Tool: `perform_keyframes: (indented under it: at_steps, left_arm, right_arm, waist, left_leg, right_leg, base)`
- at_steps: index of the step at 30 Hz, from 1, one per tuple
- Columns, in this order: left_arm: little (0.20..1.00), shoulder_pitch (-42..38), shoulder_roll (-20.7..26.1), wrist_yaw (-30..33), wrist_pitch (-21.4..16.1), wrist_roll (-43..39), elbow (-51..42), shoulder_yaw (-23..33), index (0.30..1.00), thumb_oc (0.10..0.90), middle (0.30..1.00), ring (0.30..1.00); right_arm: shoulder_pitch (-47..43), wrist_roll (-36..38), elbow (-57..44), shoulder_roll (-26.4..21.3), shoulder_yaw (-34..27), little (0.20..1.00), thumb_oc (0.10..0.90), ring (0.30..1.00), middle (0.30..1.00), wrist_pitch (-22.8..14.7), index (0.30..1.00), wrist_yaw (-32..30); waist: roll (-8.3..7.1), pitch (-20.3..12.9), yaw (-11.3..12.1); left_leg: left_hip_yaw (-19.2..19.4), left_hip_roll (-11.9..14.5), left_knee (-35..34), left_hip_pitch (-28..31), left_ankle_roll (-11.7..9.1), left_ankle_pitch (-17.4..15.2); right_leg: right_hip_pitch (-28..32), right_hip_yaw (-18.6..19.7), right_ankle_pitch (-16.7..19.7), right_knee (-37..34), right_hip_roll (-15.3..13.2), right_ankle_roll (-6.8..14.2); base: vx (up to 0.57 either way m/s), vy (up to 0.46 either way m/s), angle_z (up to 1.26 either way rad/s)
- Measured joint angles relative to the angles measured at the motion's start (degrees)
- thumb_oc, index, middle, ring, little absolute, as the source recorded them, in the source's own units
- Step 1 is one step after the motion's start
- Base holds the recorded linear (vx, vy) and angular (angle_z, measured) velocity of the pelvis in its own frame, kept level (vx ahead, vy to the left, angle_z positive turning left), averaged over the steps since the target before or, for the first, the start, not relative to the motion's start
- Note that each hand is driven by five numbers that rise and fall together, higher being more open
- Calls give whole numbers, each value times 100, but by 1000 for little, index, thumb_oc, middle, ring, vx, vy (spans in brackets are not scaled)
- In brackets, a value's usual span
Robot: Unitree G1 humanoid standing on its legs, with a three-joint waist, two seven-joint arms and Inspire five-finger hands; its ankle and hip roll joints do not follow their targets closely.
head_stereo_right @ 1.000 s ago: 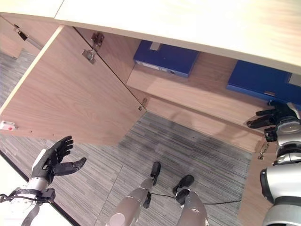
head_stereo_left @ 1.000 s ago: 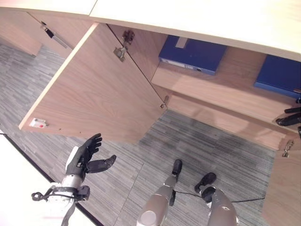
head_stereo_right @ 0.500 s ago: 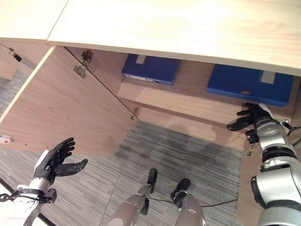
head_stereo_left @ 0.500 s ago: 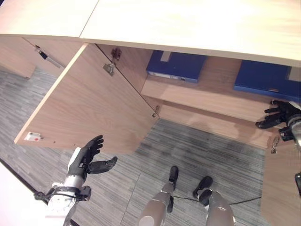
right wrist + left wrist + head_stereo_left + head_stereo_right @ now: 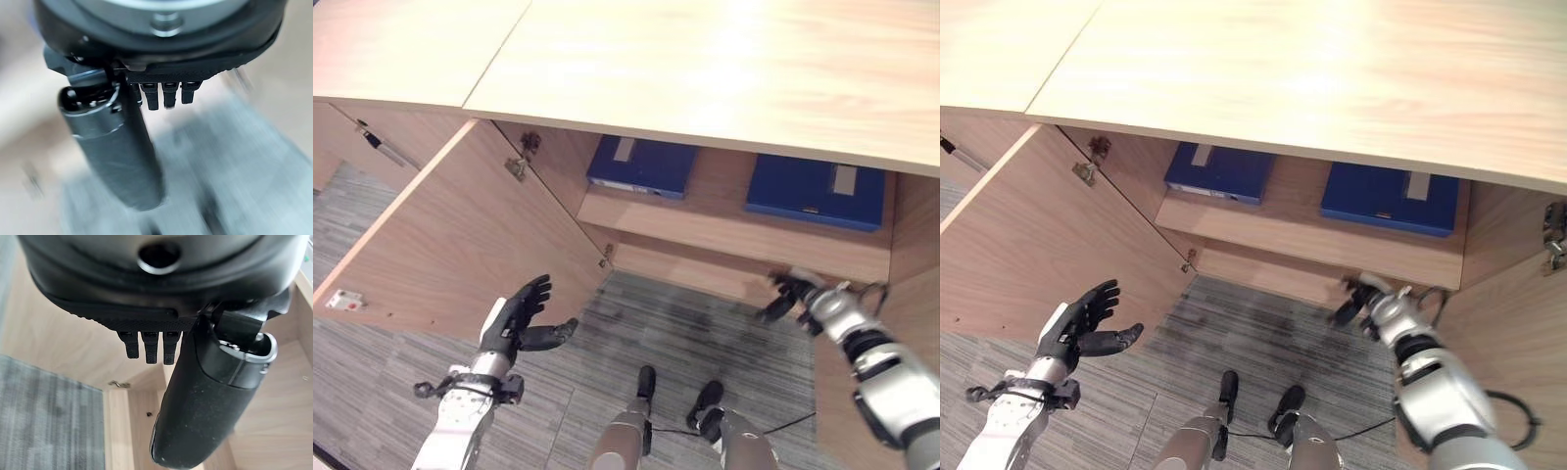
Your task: Put the empty folder in the office cabinet
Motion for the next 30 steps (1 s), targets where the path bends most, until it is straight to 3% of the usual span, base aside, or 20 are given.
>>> perform_keyframes:
  at_steps: [3, 5, 7, 8, 11, 13, 16, 19, 20, 24, 27, 30]
  left_arm:
    - [900, 65, -9, -30, 73, 14, 69, 77, 900, 800, 900, 900]
    - [900, 77, -15, -31, 138, 18, 153, 146, 900, 800, 900, 900]
    - [900, 45, -84, -33, 244, 30, 295, 313, 900, 800, 900, 900]
    - [900, 10, -218, -27, 244, 26, 273, 454, 900, 800, 900, 900]
    - [900, 1, -248, 44, 239, 25, 265, 490, 900, 800, 900, 900]
    - [900, -24, -371, 245, 236, 128, 303, 486, 900, 800, 900, 900]
    - [900, -85, -565, 522, 227, 247, 647, 363, 900, 800, 900, 900]
    - [900, -160, -715, 590, 221, 279, 805, 315, 900, 800, 900, 900]
    - [900, -189, -761, 601, 204, 289, 1003, 287, 900, 800, 900, 900]
    - [900, -211, -816, 583, 230, 351, 1959, 106, 900, 800, 900, 900]
    - [900, -318, -970, 541, 215, 349, 2878, -78, 900, 800, 900, 900]
    - [900, -267, -1224, 489, 342, 344, 3540, -194, 900, 800, 900, 900]
  right_arm:
    - [1120, 2, -96, 600, 159, 900, 800, 900, 900, 150, 900, 415]
    - [1376, 11, -164, 720, 106, 900, 800, 900, 900, 136, 900, 355]
    - [1453, 13, -455, 747, -42, 900, 800, 900, 900, 108, 900, 318]
    - [1529, 54, -541, 790, -514, 900, 800, 900, 900, 42, 900, 125]
    - [1662, 386, -587, 814, -1562, 900, 800, 900, 900, -182, 900, -612]
    - [2033, 860, -1008, 896, -2912, 900, 800, 900, 900, -491, 900, -1458]
    - [2604, 1753, -1027, 999, -3615, 900, 800, 900, 900, -732, 900, -2092]
    - [3280, 2320, -587, 1065, -3585, 900, 800, 900, 900, -711, 900, -2189]
    - [3481, 2473, -337, 1177, -3821, 900, 800, 900, 900, -764, 900, -2173]
    - [4053, 3057, 13, 1249, -4131, 900, 800, 900, 900, -642, 900, -2168]
    - [4404, 3168, -10, 1204, -4237, 900, 800, 900, 900, -671, 900, -2205]
    - [4465, 3173, -30, 1135, -4379, 900, 800, 900, 900, -674, 900, -2260]
  waist:
    - [7, 50, 5]
    - [-46, 86, -35]
    - [-156, 124, -229]
    - [-269, 117, -311]
    - [-468, -13, -459]
    - [-479, -83, -571]
    - [-458, -470, -794]
    - [-527, -765, -1070]
    - [-540, -824, -1173]
    - [-555, -1068, -1484]
    - [-679, -1163, -1792]
    - [-722, -1198, -1919]
  left_leg:
    - [271, -13, -35, 181, 83, -59]
    - [420, 7, -62, 345, 103, -96]
    - [667, 28, -125, 688, 147, -200]
    - [798, 25, -162, 881, 251, -277]
    - [1117, -4, -189, 1066, 302, -402]
    - [1333, -106, -369, 1288, 409, -413]
    - [1636, -209, -548, 1591, 547, -401]
    - [1803, -311, -545, 1755, 591, -534]
    - [1889, -337, -545, 1855, 612, -566]
    - [2392, -351, -571, 1987, 680, -732]
    - [2667, -374, -581, 2037, 629, -839]
    - [3021, -333, -582, 2067, 680, -933]
  right_leg:
    - [126, 216, 240, -176, 60, -110]
    - [232, 405, 292, -327, 125, -8]
    - [569, 611, 454, -659, 232, 188]
    - [740, 823, 557, -819, 302, 306]
    - [797, 1166, 671, -946, 308, 468]
    - [912, 1432, 876, -1157, 306, 516]
    - [1258, 1663, 1183, -1643, 309, 537]
    - [1423, 1813, 1389, -1911, 328, 507]
    - [1494, 1914, 1412, -1930, 323, 515]
    - [1523, 2287, 1492, -2099, 288, 713]
    - [1415, 2339, 1563, -2135, 262, 777]
    - [1355, 2444, 1573, -2094, 282, 795]
  base:
    - [-28, 169, -35]
    - [43, 138, -63]
    - [48, 237, -64]
    - [22, 164, -45]
    - [12, 250, -57]
    - [50, 218, -52]
    - [29, 155, -49]
    - [13, 105, -32]
    - [-8, 86, -42]
    - [-10, 53, -64]
    - [-6, 64, -56]
    - [14, 52, -66]
